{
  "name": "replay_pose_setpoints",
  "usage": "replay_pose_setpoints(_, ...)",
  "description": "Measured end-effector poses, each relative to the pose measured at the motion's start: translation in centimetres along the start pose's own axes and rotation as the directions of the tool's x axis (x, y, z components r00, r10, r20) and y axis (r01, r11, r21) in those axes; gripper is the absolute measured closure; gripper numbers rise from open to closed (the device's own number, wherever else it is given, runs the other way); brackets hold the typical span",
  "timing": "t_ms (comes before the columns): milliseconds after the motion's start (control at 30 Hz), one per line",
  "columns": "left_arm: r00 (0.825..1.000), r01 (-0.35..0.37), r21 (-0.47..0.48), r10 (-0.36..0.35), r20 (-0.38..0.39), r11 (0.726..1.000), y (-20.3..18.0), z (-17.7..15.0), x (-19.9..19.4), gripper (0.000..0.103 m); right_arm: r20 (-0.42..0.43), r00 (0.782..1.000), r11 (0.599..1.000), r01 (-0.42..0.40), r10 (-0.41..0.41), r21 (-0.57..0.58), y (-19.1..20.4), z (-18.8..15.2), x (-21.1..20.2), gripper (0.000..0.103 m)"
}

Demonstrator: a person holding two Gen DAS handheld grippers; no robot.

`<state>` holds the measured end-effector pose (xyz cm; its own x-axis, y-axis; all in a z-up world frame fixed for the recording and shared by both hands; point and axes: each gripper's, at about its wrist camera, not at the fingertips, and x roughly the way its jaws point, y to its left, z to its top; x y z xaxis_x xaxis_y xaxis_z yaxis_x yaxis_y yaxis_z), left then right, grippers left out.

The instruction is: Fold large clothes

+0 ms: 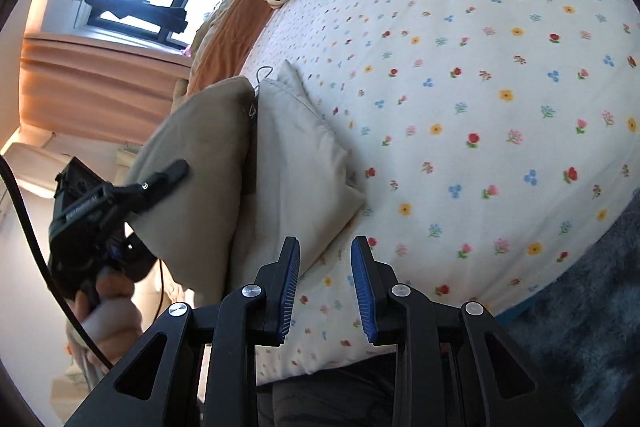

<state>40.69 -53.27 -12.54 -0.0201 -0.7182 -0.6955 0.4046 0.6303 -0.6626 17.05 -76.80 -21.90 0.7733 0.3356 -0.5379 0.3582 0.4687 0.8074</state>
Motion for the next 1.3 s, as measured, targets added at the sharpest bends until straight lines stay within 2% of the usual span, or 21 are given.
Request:
replay_pose_setpoints(100,0.999,0.001,-0.019,-0.002,-0.048,1.0,0.2,-0.7,1.6,0.081,-0.001,1.0,1.0,-0.001,0.001,0.002,-0.1,0.0,0.0,0.075)
replay_pose_setpoints(167,0.997,0.028,-0.046,-0.031,-0.067,0.999,0.3,-1.0,2.0,0.059,-0.004,1.0,1.0,-0.003,0.003,-0.004,0.0,0.2,0.3,0.075)
replay_pose_setpoints(233,0.993,0.077,-0.063,-0.083,-0.085,0.995,0.4,-1.1,1.7,0.046,-0.003,1.0,1.0,-0.003,0.003,-0.016,0.4,0.1,0.3,0.075)
replay_pose_setpoints(300,0.991,0.099,-0.06,-0.104,-0.08,0.993,0.5,-1.1,0.9,0.045,0.003,1.0,1.0,-0.005,0.005,-0.024,0.6,0.1,0.1,0.075)
replay_pose_setpoints(400,0.995,0.09,-0.049,-0.092,-0.03,0.995,1.2,-1.7,-1.5,0.045,0.016,0.999,0.998,-0.03,0.031,-0.048,1.5,0.3,-0.2,0.074)
replay_pose_setpoints(500,0.997,0.08,-0.054,-0.079,0.027,0.995,2.3,-2.4,-4.6,0.045,0.029,0.999,0.996,-0.041,0.044,-0.077,2.5,0.3,0.0,0.044)
replay_pose_setpoints(667,0.99,0.029,-0.062,-0.02,0.143,0.998,4.8,-3.4,-10.2,0.045,0.013,0.999,0.992,-0.049,0.051,-0.113,3.7,0.4,1.8,0.044)
replay_pose_setpoints(800,0.972,-0.075,-0.095,0.094,0.216,0.993,7.0,-3.5,-13.8,0.045,0.01,1.0,0.991,-0.015,0.016,-0.134,4.3,1.2,3.5,0.044)
replay_pose_setpoints(867,0.964,-0.099,-0.121,0.126,0.234,0.988,8.7,-4.1,-15.2,0.045,0.01,1.0,0.988,-0.001,0.003,-0.155,4.8,1.5,4.2,0.044)
replay_pose_setpoints(933,0.958,-0.122,-0.154,0.157,0.239,0.98,10.4,-4.4,-16.3,0.045,0.018,1.0,0.985,0.027,-0.024,-0.173,5.2,1.7,4.8,0.048)
replay_pose_setpoints(1033,0.946,-0.18,-0.178,0.22,0.238,0.967,12.8,-5.5,-17.5,0.045,0.015,0.998,0.983,0.064,-0.063,-0.173,5.3,2.2,5.7,0.083)
replay_pose_setpoints(1100,0.94,-0.211,-0.197,0.254,0.227,0.957,14.1,-6.1,-17.3,0.045,0.029,0.998,0.98,0.059,-0.055,-0.189,5.6,2.6,5.5,0.087)
replay_pose_setpoints(1200,0.948,-0.205,-0.231,0.252,0.196,0.951,16.3,-7.4,-17.5,0.045,0.053,0.998,0.976,0.052,-0.041,-0.212,6.2,3.0,5.1,0.089)
replay_pose_setpoints(1300,0.953,-0.217,-0.233,0.258,0.16,0.948,17.2,-8.3,-16.4,0.054,0.067,0.997,0.976,0.054,-0.041,-0.209,5.9,3.0,4.7,0.091)
